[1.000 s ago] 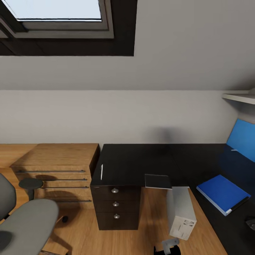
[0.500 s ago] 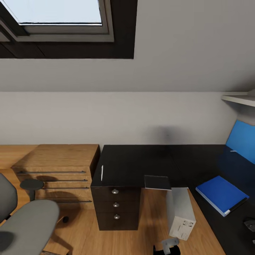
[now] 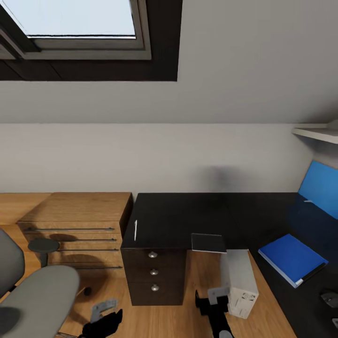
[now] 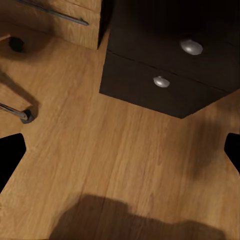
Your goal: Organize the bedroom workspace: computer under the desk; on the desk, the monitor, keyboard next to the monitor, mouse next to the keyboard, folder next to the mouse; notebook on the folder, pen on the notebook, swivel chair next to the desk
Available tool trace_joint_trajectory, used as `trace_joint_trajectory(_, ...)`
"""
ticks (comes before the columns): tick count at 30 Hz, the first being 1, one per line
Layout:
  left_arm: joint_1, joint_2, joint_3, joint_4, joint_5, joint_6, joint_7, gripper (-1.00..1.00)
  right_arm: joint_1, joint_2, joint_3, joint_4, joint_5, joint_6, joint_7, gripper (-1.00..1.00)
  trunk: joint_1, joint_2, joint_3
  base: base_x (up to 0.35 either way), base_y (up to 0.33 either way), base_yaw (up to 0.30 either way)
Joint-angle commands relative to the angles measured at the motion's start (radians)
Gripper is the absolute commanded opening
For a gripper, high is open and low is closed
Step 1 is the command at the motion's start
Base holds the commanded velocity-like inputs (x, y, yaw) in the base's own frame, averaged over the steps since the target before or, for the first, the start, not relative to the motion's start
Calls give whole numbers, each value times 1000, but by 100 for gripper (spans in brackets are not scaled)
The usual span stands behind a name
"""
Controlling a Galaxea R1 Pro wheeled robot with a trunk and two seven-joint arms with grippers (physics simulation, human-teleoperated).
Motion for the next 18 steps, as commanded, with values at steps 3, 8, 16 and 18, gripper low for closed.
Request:
trace_joint_trajectory(3,-2,13,56,-144,5,72,142,100,-11,7,4,-117,-2,72,-44,100,-11,20,8,0,0,0)
trace_joint_trajectory(8,-2,18,180,-290,5,199,200,100,-135,34,1,-207,-14,282,-79,100,-30,55,23,0,0,0)
trace_joint_trajectory(16,-2,14,411,-452,8,407,215,100,-387,72,1,-225,-239,505,-89,100,-38,69,30,0,0,0)
trace_joint_trajectory(18,-2,8,406,-442,7,416,216,100,-396,72,1,-223,-282,517,-91,100,-38,69,30,0,0,0)
